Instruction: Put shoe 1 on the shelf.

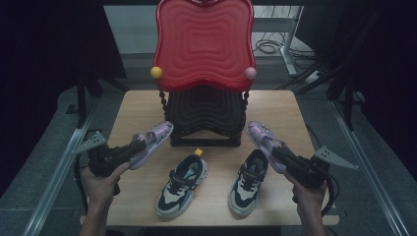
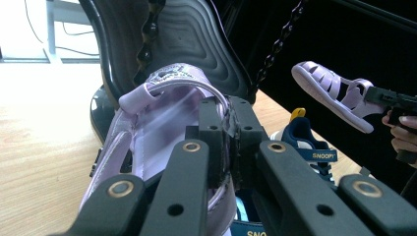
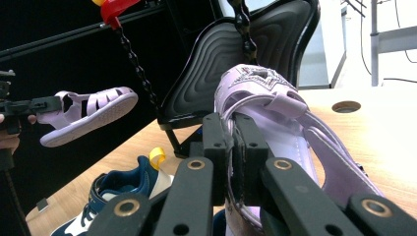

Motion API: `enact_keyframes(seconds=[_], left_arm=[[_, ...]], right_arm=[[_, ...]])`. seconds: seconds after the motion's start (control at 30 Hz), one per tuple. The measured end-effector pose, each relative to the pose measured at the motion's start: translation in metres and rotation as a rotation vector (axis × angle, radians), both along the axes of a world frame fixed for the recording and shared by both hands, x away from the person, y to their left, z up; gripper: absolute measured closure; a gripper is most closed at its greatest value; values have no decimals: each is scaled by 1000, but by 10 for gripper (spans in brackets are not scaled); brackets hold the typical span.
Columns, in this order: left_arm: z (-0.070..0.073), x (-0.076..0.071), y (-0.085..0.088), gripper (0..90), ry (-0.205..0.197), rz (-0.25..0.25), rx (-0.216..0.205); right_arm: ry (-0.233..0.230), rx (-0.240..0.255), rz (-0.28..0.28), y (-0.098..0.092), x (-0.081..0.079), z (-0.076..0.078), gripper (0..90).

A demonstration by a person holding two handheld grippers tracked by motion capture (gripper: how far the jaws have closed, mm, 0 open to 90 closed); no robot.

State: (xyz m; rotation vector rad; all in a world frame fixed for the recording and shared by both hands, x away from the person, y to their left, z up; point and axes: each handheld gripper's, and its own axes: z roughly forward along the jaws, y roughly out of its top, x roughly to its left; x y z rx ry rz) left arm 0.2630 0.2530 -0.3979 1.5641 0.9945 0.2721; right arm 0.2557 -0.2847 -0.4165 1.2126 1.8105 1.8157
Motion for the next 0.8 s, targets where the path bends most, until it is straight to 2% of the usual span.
enact_keyframes(seconds=[0.27,0.8], left_arm=[[5,6,-9,863,-2,-12,15],[7,17,-25,863,-5,-22,45]], right_arm=[[4,16,9,9,3,3,859],[4,15,47,26,8,6,858]])
